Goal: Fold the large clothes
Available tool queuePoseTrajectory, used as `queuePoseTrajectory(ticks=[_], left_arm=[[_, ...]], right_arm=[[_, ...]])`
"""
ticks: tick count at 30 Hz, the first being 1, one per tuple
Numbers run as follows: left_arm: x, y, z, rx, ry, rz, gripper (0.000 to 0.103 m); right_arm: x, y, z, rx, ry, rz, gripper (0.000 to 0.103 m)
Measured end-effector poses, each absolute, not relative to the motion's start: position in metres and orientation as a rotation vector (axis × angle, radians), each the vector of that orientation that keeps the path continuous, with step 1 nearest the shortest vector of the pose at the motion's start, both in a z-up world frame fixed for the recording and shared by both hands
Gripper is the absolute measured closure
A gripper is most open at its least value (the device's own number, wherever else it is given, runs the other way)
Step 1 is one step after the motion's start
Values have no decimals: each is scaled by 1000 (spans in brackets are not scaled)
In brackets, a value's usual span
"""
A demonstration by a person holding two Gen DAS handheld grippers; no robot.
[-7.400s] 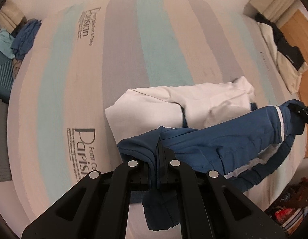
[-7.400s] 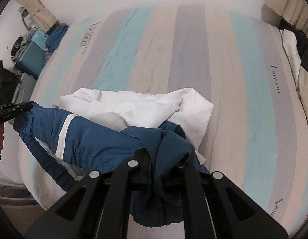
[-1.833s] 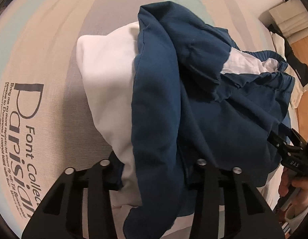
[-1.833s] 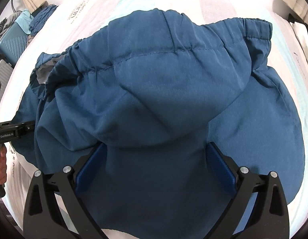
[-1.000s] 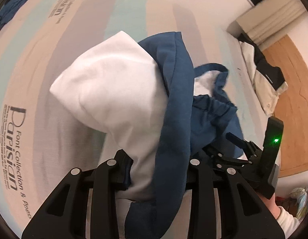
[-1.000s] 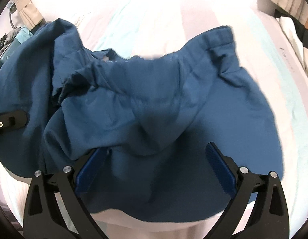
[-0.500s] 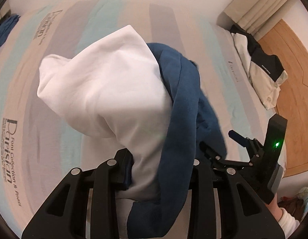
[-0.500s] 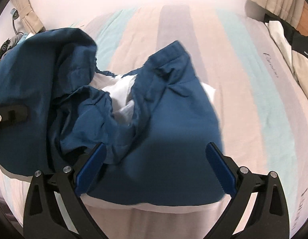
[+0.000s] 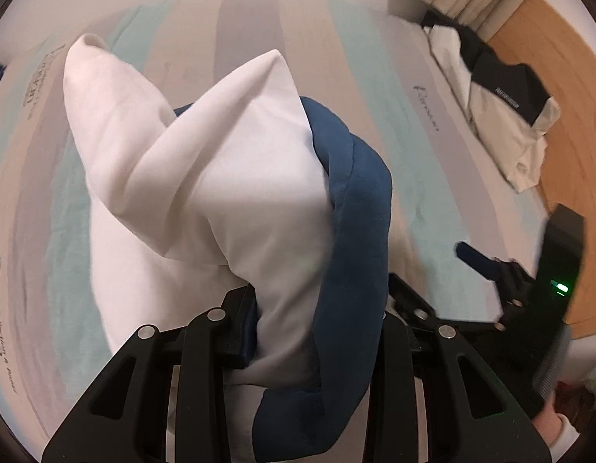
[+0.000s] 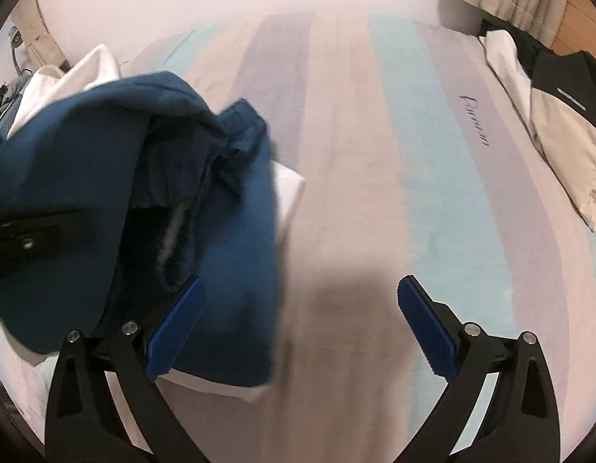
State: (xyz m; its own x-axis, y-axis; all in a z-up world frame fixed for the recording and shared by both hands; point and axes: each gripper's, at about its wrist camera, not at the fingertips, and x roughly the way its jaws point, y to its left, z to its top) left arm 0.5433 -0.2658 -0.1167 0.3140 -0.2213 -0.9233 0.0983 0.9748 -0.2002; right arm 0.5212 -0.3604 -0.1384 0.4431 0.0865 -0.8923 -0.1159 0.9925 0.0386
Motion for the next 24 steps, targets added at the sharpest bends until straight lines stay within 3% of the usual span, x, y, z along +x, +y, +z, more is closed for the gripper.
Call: queuePoseTrajectory(ticks=[12, 24], left_arm=[[568, -357, -189, 181, 1256, -60, 72], [578, -396, -233, 224, 1256, -15, 71]], right_arm=[[517, -427, -164, -12, 1130, 67, 8], [531, -486, -180, 51, 1124, -86, 8]])
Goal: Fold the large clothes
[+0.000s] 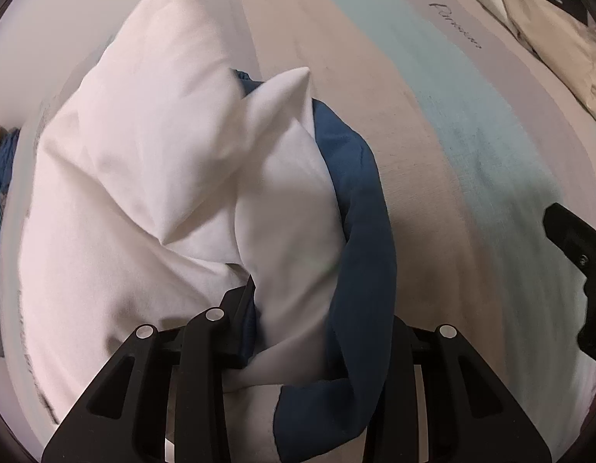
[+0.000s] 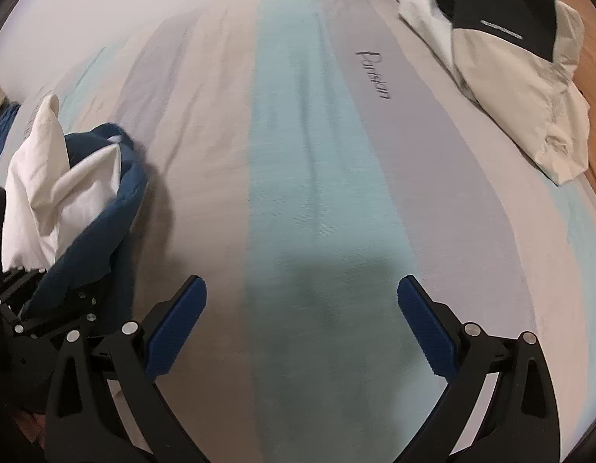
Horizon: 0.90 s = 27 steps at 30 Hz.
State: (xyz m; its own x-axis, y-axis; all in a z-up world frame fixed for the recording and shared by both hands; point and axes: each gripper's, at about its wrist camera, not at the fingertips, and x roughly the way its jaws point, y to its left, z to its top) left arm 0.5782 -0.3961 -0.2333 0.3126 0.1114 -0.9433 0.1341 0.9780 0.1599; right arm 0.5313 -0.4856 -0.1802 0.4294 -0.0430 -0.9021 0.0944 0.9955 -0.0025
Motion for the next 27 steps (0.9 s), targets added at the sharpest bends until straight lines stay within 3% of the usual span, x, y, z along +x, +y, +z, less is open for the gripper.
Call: queuePoseTrajectory(ticks=[15, 22, 27], left_arm=[[574, -409, -259, 293, 1214, 18, 67], [565, -418, -246, 234, 1211, -1, 37], [558, -417, -231, 176, 1214, -35, 24]], right_arm=[[519, -498, -193, 95, 1159, -73, 8], [510, -500, -181, 63, 1141, -64, 8], [501, -510, -175, 70, 1139, -78, 8]])
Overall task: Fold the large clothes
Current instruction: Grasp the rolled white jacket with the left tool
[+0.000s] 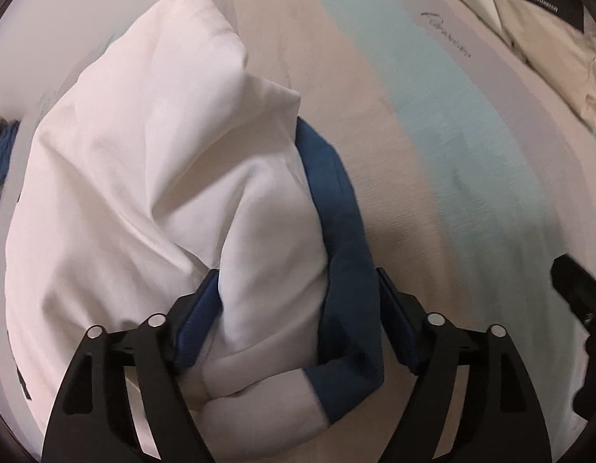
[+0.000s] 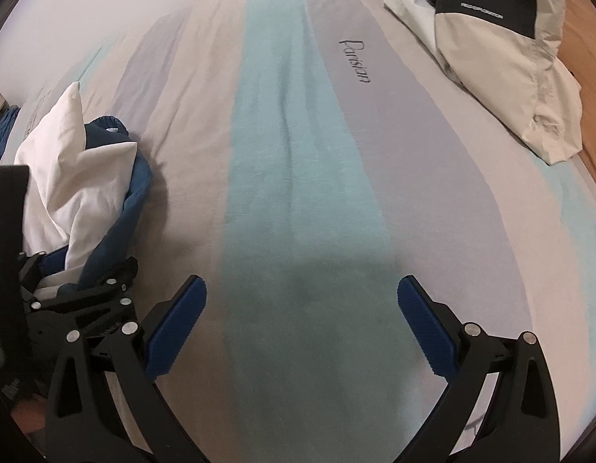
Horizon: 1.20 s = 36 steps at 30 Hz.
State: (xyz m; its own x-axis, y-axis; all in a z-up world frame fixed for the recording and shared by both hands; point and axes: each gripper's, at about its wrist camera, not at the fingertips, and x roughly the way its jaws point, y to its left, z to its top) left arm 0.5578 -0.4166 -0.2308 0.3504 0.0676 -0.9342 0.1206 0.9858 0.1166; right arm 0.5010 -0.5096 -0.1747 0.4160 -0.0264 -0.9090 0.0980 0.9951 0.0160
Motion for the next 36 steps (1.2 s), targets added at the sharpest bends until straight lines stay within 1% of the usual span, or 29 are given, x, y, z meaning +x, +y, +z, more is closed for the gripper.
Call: queuePoseTrajectory(ticks=[3, 7, 10, 14, 16, 21, 23, 29, 36], left_arm=[[552, -417, -218, 141, 1212, -72, 16], [546, -419, -193, 121, 1202, -99, 10], [540, -403, -171, 87, 1186, -122, 6], [532, -371, -143, 37, 1196, -143, 6], [532, -339, -132, 4, 1213, -144, 6], [565, -282, -124, -6, 1261, -172, 6], [575, -245, -119, -33, 1270, -174, 6], [600, -167, -141, -142, 1348, -211, 6], [622, -157, -191, -250, 1441, -301, 5]], right_arm=[[495, -516, -171, 74, 1141, -97, 8], [483, -521, -160, 92, 1135, -111, 8], [477, -516, -150, 88, 1129, -106, 8], [478, -493, -135, 79, 1118, -55, 8], [485, -472, -129, 63, 1118, -1, 8], [508, -422, -125, 44, 1143, 135, 8], [525, -403, -129, 67, 1177, 184, 8], [577, -375, -158, 194, 1310, 281, 8], [615, -365, -209, 308, 1465, 336, 8]])
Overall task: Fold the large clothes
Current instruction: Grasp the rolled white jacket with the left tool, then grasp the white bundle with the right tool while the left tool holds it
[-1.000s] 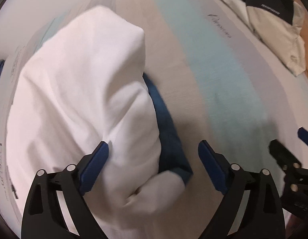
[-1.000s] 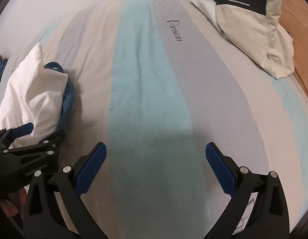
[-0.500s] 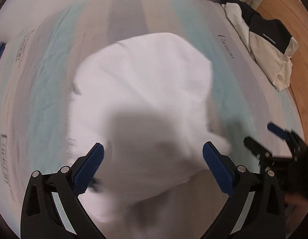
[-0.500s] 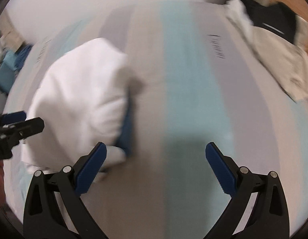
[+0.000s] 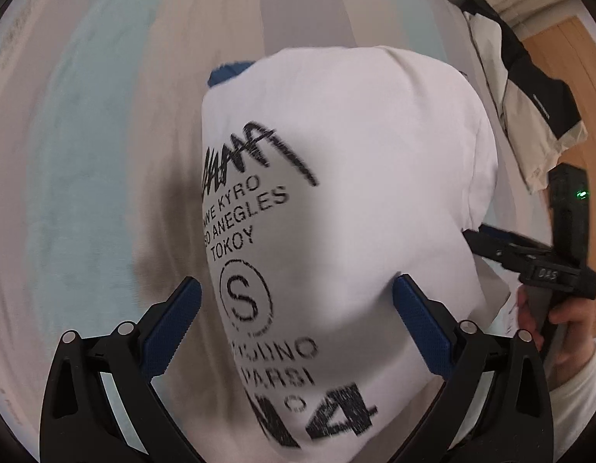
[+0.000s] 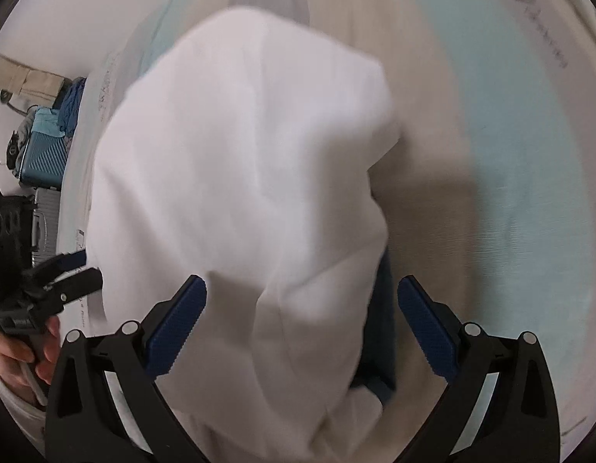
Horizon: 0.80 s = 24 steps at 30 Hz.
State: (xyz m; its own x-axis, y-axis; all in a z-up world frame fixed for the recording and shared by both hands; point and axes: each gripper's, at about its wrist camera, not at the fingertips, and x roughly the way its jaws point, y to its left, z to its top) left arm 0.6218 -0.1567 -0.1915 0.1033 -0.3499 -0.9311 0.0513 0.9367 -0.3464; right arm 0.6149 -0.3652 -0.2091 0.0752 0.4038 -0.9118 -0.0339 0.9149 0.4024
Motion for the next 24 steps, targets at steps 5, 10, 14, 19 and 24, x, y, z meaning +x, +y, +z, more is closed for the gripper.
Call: queuePoseTrajectory(ticks=[5, 10, 14, 19, 24], left_arm=[[628, -148, -212, -332, 1481, -370, 5], [631, -143, -222, -327, 1488, -426, 5], [635, -139, -229, -345, 1488, -433, 5], [635, -130, -247, -338, 1489, -426, 5], [632, -128, -265, -430, 1510, -429, 5]], right_arm=[[620, -364, -235, 405, 1512, 386, 8], [622, -355, -252, 439, 1536, 423, 8], [625, -345, -253, 455, 1519, 457, 6], [624, -327, -256, 406, 1516, 507, 6], [627, -325, -274, 444, 1518, 476, 6]])
